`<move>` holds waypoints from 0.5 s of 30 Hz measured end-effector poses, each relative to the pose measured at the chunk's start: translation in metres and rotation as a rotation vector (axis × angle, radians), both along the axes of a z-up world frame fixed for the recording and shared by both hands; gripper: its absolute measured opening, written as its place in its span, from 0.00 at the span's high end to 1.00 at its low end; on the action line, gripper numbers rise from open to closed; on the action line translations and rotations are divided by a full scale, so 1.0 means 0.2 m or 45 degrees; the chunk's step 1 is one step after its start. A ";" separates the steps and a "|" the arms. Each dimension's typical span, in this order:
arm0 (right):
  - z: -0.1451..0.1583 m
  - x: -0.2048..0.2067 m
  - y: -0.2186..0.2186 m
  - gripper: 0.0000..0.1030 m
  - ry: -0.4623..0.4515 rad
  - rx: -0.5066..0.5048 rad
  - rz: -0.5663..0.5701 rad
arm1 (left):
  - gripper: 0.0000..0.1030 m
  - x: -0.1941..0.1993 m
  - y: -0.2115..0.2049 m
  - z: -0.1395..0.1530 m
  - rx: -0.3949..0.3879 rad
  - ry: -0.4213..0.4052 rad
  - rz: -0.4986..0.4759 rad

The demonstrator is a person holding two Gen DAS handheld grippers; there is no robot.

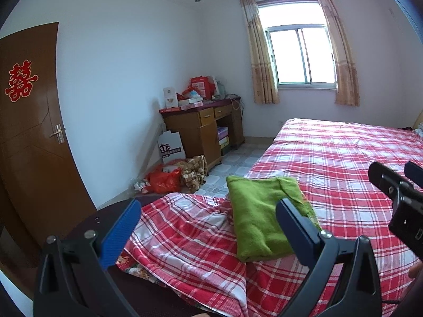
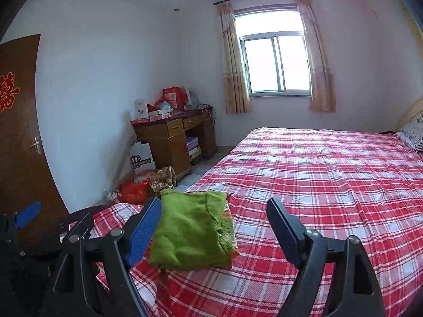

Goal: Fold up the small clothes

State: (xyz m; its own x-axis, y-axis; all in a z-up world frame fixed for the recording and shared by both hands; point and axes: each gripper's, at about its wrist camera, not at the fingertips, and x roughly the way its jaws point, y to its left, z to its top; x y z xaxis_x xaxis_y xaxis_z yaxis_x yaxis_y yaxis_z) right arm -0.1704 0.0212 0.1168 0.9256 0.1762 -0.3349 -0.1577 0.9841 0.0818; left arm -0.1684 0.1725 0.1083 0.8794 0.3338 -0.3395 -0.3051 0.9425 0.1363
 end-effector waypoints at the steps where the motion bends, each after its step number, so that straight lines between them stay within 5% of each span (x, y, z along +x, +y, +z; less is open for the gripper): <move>1: 0.00 0.00 0.00 0.20 0.003 0.000 0.001 | 0.00 0.00 0.01 0.00 -0.004 0.001 0.000; 15: -0.01 0.00 -0.01 0.20 0.001 -0.002 0.003 | 0.00 0.01 0.02 0.00 -0.015 0.007 -0.002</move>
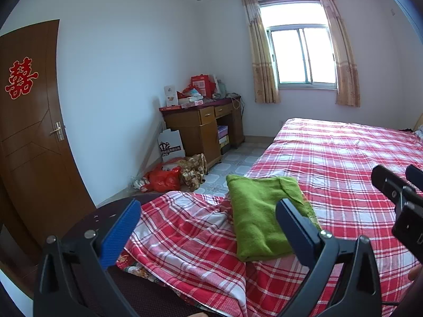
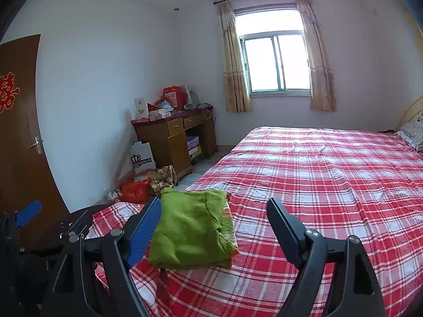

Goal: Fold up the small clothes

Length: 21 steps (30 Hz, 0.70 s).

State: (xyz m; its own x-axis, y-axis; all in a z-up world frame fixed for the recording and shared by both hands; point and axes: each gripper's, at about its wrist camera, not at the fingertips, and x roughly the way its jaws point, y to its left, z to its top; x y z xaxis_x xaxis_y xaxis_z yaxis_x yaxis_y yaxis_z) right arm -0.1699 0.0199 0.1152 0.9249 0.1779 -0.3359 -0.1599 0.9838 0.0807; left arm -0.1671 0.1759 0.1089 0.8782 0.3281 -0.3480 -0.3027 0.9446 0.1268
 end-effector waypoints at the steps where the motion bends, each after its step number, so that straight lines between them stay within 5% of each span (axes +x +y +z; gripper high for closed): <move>1: 0.00 0.00 0.00 0.20 0.002 -0.004 0.003 | 0.00 0.00 0.00 0.00 0.000 0.003 -0.002; 21: -0.01 0.00 -0.03 0.20 0.009 0.017 -0.015 | 0.00 0.01 -0.01 -0.02 0.003 0.010 -0.003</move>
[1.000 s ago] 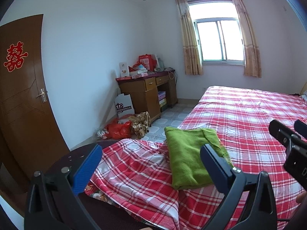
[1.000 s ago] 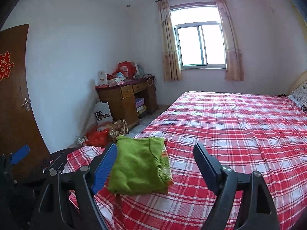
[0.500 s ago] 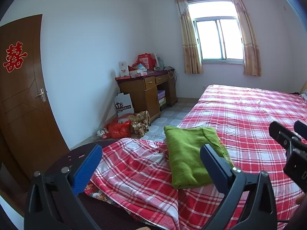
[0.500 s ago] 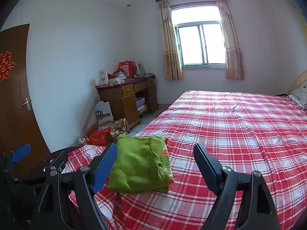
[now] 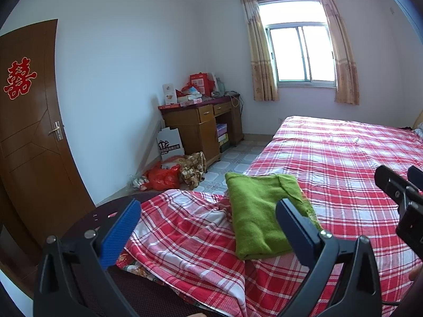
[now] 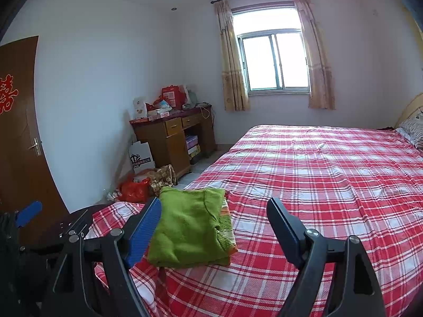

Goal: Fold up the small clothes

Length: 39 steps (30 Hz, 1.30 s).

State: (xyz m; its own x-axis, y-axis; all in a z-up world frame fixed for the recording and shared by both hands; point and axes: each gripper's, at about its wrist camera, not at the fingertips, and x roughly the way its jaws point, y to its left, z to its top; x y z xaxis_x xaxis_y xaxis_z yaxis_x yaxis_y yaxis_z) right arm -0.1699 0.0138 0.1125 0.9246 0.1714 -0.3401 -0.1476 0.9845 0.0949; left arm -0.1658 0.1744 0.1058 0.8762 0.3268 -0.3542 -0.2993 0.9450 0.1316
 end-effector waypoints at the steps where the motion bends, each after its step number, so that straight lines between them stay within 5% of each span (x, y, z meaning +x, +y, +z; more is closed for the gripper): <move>1: 0.00 0.00 0.00 0.20 0.000 0.000 0.000 | 0.00 0.00 0.00 0.00 0.000 -0.001 -0.001; 22: 0.01 0.00 0.00 0.20 -0.003 0.011 -0.010 | 0.00 0.01 0.00 -0.02 0.003 0.014 -0.009; 30: -0.01 0.01 -0.01 0.20 0.011 0.018 -0.033 | 0.00 0.07 0.04 -0.07 -0.123 0.116 -0.070; 39: -0.03 0.01 -0.01 0.20 0.027 0.026 -0.036 | 0.00 0.06 -0.02 -0.07 -0.019 0.068 -0.089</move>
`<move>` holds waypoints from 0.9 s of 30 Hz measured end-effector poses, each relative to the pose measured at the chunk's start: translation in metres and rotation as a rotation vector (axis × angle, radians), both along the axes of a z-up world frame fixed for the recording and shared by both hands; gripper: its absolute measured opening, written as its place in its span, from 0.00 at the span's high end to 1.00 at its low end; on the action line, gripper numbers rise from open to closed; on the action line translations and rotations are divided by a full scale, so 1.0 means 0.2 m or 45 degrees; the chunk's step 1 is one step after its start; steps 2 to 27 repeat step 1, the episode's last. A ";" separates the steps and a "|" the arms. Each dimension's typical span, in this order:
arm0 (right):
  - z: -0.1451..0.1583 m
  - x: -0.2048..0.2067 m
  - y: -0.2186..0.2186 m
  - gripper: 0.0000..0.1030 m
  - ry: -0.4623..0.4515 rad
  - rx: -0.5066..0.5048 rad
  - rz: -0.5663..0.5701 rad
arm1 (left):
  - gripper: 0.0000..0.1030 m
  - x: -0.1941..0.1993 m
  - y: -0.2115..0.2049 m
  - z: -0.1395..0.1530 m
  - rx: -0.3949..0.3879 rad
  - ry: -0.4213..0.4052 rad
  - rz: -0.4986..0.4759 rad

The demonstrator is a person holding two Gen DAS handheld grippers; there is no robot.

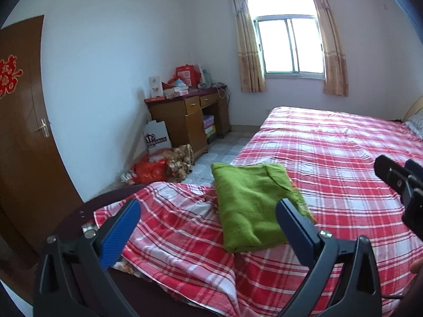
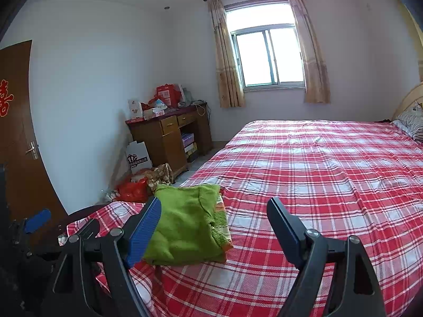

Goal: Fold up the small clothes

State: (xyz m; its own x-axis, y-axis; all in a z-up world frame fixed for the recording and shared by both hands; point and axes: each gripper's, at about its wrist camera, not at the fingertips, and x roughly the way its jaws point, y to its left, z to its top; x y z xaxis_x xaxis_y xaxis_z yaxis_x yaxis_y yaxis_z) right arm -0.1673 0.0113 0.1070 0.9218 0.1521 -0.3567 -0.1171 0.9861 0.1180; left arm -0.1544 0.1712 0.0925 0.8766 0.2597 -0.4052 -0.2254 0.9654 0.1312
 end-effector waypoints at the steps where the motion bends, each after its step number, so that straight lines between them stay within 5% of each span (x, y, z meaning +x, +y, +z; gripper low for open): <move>1: 0.00 0.00 0.00 0.20 0.000 -0.002 -0.002 | 0.00 0.00 0.00 0.00 0.002 -0.003 0.008; 27: 0.00 0.00 0.00 0.20 0.000 -0.002 -0.002 | 0.00 0.00 0.00 0.00 0.002 -0.003 0.008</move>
